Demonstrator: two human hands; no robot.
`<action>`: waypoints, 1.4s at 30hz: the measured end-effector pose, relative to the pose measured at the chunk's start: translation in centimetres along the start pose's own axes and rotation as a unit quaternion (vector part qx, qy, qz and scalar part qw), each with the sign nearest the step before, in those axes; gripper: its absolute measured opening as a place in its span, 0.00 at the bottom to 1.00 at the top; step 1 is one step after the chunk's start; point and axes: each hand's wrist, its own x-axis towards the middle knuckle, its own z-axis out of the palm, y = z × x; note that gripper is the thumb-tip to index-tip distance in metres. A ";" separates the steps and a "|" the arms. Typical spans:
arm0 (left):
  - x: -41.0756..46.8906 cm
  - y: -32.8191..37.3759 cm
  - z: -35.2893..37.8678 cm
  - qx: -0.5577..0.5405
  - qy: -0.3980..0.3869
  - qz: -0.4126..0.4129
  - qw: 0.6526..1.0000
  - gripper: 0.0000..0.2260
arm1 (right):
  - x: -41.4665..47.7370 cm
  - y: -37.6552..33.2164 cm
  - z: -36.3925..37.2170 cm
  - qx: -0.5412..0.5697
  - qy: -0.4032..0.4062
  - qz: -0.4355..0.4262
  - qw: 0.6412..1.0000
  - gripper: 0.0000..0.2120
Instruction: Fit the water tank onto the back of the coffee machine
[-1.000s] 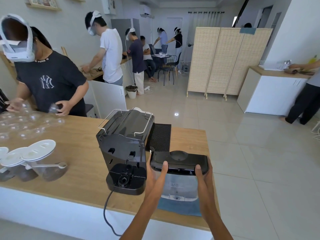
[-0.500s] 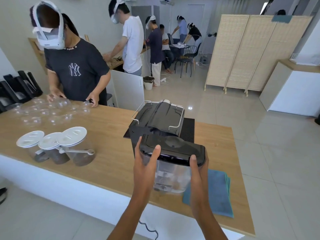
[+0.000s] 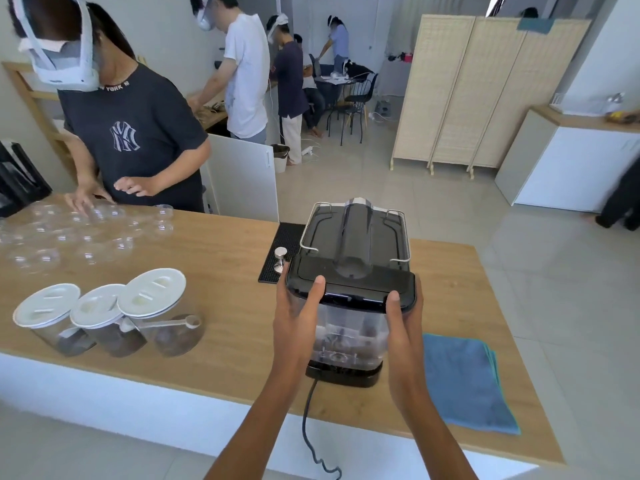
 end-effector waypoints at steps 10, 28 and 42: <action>2.0 -1.7 -0.5 -0.011 -0.041 0.018 0.999 0.31 | 0.8 0.9 1.1 -0.017 0.049 0.019 0.998 0.27; 3.0 -4.3 -1.1 0.012 -0.082 -0.004 0.997 0.49 | 0.5 1.9 1.4 -0.057 0.086 0.046 0.994 0.24; 3.9 -11.7 -7.5 0.287 -0.218 0.103 0.927 0.41 | -2.1 8.6 -3.6 -0.217 0.015 0.063 0.974 0.40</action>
